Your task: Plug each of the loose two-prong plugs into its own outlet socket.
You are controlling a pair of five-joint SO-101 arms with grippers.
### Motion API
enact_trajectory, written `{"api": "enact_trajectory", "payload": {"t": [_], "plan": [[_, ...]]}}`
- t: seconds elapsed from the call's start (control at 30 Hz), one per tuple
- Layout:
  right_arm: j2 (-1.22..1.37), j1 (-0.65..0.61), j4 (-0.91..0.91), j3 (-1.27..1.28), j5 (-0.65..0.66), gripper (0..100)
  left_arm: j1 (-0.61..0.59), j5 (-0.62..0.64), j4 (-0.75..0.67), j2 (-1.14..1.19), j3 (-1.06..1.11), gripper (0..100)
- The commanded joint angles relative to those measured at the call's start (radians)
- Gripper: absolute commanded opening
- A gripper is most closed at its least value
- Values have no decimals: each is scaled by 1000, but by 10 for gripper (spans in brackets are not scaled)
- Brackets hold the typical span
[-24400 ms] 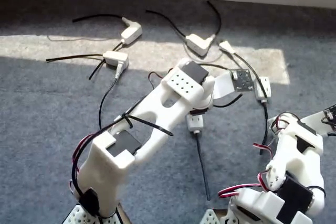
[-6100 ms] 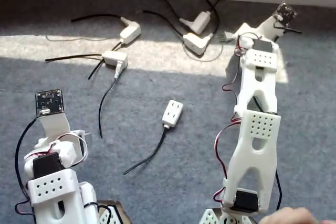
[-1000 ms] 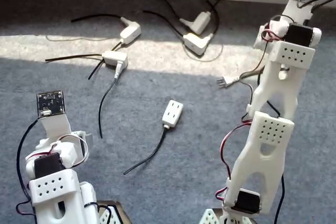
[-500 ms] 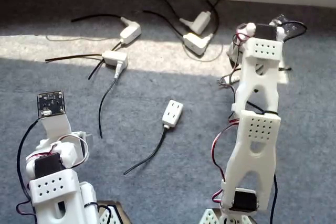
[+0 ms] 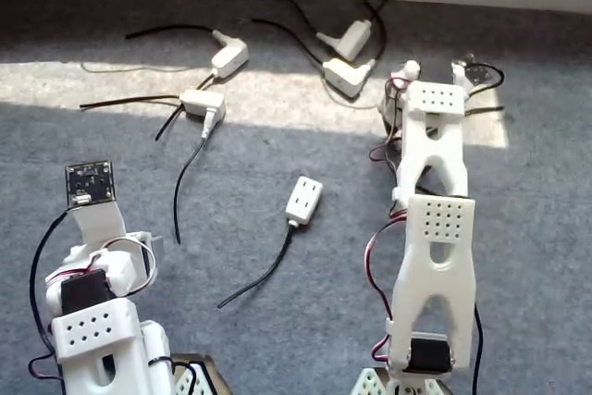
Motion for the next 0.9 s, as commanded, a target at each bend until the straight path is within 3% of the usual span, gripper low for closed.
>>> {"api": "enact_trajectory", "payload": {"t": [0.0, 0.2, 0.27, 0.87], "plan": [[2, -7, 58, -15, -3, 164, -8, 5, -12, -5, -5, 245], [-10, -38, 150, -19, 249, 7, -10, 5, -14, -5, -5, 245], [-25, -45, 148, -12, 281, 10, -10, 5, -14, -5, -5, 245], [-536, -168, 150, -8, 285, 8, -13, 5, -17, -5, -15, 245]]}}
